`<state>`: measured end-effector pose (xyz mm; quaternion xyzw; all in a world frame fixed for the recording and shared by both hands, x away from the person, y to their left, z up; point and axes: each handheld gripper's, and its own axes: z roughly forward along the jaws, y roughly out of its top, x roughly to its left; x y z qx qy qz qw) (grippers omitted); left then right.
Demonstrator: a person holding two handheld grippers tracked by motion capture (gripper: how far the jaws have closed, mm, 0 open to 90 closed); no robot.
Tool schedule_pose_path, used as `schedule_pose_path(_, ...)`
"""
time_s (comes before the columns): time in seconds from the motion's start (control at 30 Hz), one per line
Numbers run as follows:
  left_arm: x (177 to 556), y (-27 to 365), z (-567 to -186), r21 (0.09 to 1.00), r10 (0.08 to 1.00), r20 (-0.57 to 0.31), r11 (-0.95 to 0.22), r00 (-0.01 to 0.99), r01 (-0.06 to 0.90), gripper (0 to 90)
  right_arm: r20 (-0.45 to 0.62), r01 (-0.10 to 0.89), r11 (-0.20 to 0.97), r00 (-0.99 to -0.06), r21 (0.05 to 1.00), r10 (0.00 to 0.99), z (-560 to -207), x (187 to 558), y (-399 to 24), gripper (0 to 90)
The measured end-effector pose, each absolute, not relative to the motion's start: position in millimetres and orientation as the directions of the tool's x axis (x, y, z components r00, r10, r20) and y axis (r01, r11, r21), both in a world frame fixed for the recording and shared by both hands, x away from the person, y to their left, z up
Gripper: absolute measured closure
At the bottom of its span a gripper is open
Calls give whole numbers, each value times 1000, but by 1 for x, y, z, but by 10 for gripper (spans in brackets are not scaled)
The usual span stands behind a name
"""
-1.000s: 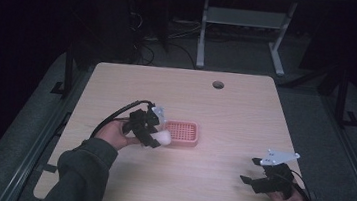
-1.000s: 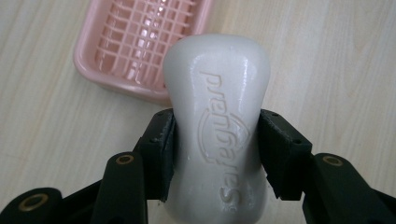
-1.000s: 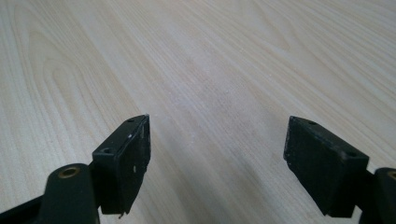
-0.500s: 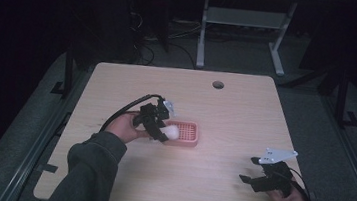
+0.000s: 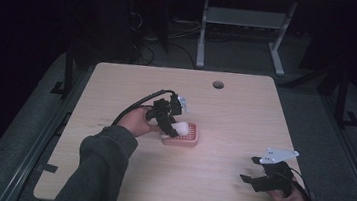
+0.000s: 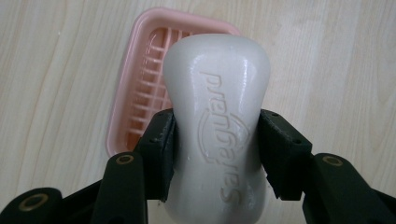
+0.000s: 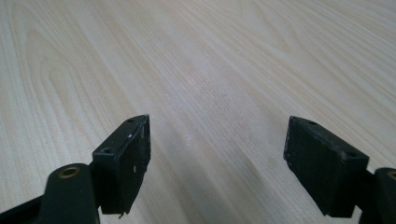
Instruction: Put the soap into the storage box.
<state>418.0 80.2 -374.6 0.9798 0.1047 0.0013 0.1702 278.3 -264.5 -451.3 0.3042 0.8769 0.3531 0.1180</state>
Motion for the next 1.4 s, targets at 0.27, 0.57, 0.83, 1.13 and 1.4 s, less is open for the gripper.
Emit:
schedule_pose_path(0.27,429,70,-389,321,203,-51,-924,978,208,494,14,452,562,-787,692,617,-452,280,-266,227)
schedule_pose_path(0.57,441,68,-397,320,213,-68,-921,975,223,494,14,450,563,-789,694,614,-452,281,-265,227)
schedule_pose_path(0.83,444,66,-402,317,217,-77,-920,973,231,494,18,455,560,-787,693,617,-452,280,-266,227)
schedule_pose_path(1.13,449,66,-404,328,220,-85,-915,972,236,494,15,454,554,-783,698,622,-452,280,-268,225)
schedule_pose_path(1.4,450,61,-403,314,209,-66,-924,976,219,493,21,461,548,-778,698,628,-452,280,-269,222)
